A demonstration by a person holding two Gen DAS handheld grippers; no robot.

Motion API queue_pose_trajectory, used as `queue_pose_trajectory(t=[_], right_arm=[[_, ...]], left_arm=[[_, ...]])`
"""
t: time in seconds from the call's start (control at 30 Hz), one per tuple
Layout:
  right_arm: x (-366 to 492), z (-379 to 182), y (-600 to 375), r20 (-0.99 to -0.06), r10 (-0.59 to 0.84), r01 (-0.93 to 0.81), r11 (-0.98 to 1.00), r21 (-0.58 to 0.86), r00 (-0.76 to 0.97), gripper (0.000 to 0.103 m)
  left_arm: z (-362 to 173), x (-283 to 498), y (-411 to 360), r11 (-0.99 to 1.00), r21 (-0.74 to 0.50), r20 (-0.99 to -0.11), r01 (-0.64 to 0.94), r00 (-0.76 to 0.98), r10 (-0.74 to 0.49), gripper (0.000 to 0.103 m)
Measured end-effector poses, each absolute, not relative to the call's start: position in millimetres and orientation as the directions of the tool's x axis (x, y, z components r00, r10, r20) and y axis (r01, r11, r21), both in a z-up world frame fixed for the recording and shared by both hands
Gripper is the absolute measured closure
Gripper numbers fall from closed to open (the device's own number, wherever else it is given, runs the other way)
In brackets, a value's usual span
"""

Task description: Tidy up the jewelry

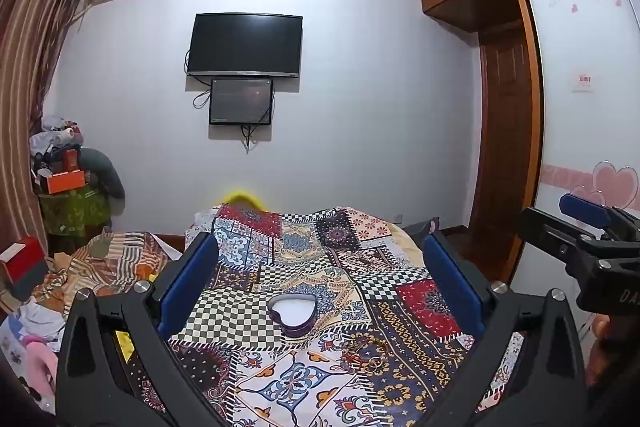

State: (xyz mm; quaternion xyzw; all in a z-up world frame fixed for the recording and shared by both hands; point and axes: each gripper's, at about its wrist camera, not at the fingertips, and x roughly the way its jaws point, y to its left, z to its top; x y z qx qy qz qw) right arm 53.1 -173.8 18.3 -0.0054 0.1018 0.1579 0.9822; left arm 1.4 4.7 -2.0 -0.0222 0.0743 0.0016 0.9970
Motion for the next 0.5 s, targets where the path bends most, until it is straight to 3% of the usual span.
queue_pose_trajectory(t=[0.5], right_arm=[[48.4, 12.1, -170.6, -0.204, 0.309, -0.311, 0.950, 0.020, 0.929, 0.000]], left_arm=[[-6.3, 4.0, 5.0, 0.999, -0.049, -0.150, -0.006, 0.989, -0.002, 0.000]])
